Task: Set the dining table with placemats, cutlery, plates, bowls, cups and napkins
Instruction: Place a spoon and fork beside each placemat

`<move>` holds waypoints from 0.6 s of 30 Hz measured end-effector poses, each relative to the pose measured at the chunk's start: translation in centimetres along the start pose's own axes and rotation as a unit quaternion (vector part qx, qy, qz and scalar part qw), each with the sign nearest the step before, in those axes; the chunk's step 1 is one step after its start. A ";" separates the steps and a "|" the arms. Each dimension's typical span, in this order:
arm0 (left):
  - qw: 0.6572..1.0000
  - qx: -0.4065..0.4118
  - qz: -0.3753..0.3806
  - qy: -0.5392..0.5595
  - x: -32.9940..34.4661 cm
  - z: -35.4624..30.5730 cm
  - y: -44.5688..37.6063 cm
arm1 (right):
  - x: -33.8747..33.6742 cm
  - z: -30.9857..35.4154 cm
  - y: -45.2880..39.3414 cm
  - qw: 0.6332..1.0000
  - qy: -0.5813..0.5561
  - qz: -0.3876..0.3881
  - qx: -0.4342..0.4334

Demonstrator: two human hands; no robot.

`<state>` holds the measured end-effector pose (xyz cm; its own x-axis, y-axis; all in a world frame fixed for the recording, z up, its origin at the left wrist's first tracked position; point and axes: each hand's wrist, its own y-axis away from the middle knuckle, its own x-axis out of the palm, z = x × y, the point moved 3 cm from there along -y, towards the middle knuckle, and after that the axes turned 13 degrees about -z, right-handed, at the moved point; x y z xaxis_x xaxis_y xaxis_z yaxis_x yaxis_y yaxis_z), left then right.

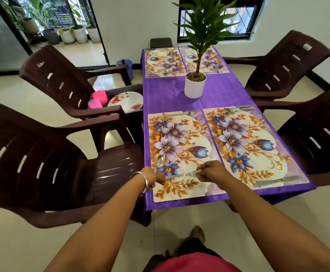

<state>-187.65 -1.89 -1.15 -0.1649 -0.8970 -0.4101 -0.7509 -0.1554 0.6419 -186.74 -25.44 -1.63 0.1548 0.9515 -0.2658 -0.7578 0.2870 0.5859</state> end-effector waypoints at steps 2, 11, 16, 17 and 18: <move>0.999 -0.026 -0.024 -0.009 0.7 1.1 -0.1 | -0.5 -1.9 0.0 0.999 0.041 -0.014 0.011; 0.987 0.005 -0.074 -0.141 3.6 2.8 -0.2 | -2.0 -4.9 0.3 0.988 0.131 -0.083 0.001; 0.970 0.041 -0.089 -0.221 3.6 2.4 -0.4 | -2.2 -4.6 0.9 0.979 0.173 -0.103 -0.043; 0.967 0.048 -0.093 -0.231 3.6 2.3 -0.2 | -2.2 -4.7 0.9 0.976 0.180 -0.109 -0.052; 0.964 0.051 -0.096 -0.242 3.4 2.3 -0.2 | -2.2 -4.8 0.9 0.974 0.186 -0.113 -0.059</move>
<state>-189.53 -4.00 -4.16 -0.2770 -0.5540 -0.7851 -0.8526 -0.2352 0.4667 -190.79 -27.82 -4.18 0.1021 0.7531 -0.6500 -0.8017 0.4491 0.3944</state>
